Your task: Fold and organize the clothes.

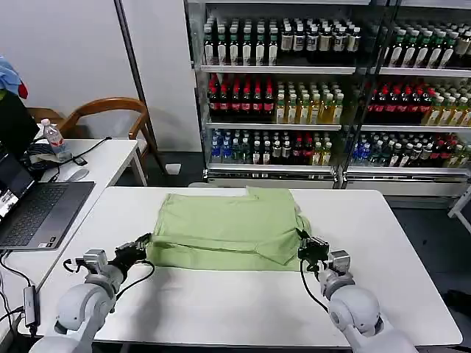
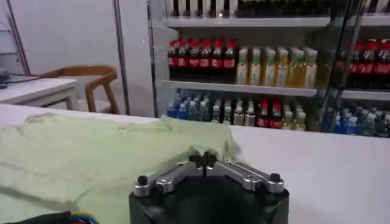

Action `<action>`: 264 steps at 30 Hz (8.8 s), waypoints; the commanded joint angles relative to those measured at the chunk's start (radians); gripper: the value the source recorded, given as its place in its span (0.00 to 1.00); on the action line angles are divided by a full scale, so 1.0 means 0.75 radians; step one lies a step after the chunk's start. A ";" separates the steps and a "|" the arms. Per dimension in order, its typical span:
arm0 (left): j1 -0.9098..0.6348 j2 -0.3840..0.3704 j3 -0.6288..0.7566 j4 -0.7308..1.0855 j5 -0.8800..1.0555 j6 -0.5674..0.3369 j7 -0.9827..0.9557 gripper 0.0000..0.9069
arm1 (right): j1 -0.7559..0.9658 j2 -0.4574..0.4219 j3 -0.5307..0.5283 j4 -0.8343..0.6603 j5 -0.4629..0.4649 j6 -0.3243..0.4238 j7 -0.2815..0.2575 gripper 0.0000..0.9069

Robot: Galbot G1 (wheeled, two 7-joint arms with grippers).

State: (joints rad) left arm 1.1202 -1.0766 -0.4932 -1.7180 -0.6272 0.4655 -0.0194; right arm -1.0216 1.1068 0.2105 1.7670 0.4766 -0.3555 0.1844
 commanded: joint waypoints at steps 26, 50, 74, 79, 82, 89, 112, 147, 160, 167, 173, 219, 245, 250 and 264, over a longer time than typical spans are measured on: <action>0.265 0.079 0.001 -0.187 0.200 0.112 -0.027 0.04 | -0.379 -0.122 0.117 0.165 0.010 -0.104 0.021 0.00; 0.334 0.058 0.002 -0.225 0.255 0.108 0.038 0.06 | -0.444 -0.128 0.130 0.236 0.028 -0.091 -0.010 0.00; 1.000 0.097 -0.228 -0.743 0.300 0.148 0.045 1.00 | -1.154 -0.222 0.502 0.651 -0.181 -0.008 -0.041 1.00; 1.068 0.122 -0.241 -0.806 0.368 0.135 0.017 1.00 | -1.179 -0.224 0.548 0.724 -0.169 -0.013 -0.041 1.00; 0.974 0.160 -0.274 -0.808 0.342 0.122 0.013 1.00 | -1.117 -0.225 0.554 0.817 -0.154 -0.065 -0.051 1.00; 0.658 0.276 -0.317 -0.687 0.131 0.099 0.035 1.00 | -0.735 -0.301 0.538 0.763 0.018 -0.174 -0.004 1.00; -0.173 0.245 0.191 0.004 0.021 0.011 0.059 1.00 | 0.600 0.169 -0.139 -0.536 0.055 -0.187 0.076 1.00; -0.432 0.094 0.417 0.406 0.087 -0.031 0.106 0.18 | 0.788 0.399 -0.093 -1.143 -0.018 -0.012 -0.011 0.06; -0.477 0.070 0.444 0.498 0.083 -0.033 0.098 0.07 | 0.774 0.389 -0.098 -1.134 0.000 -0.036 -0.033 0.00; -0.472 0.067 0.447 0.490 0.085 -0.023 0.099 0.07 | 0.773 0.387 -0.106 -1.121 0.001 -0.037 -0.044 0.00; -0.465 0.063 0.438 0.472 0.072 -0.049 0.107 0.07 | 0.744 0.370 -0.111 -1.058 0.016 -0.021 -0.047 0.00; 0.256 0.227 0.083 -0.219 -0.018 -0.155 0.110 0.07 | -0.294 -0.179 0.205 0.396 0.289 -0.217 0.089 0.00; 0.380 0.232 0.012 -0.200 0.028 -0.192 0.163 0.07 | -0.585 -0.194 0.288 0.563 0.245 -0.238 0.102 0.00; 0.382 0.227 0.010 -0.232 0.026 -0.187 0.170 0.08 | -0.590 -0.191 0.291 0.537 0.169 -0.234 0.096 0.00; 0.469 0.230 -0.069 -0.404 -0.004 -0.174 -0.005 1.00 | -0.650 -0.210 0.402 0.558 0.127 -0.203 0.034 1.00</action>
State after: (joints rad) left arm 1.4370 -0.9043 -0.5116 -1.9237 -0.5909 0.3285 0.0907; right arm -1.4847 0.9529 0.4498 2.1760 0.5956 -0.5198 0.2257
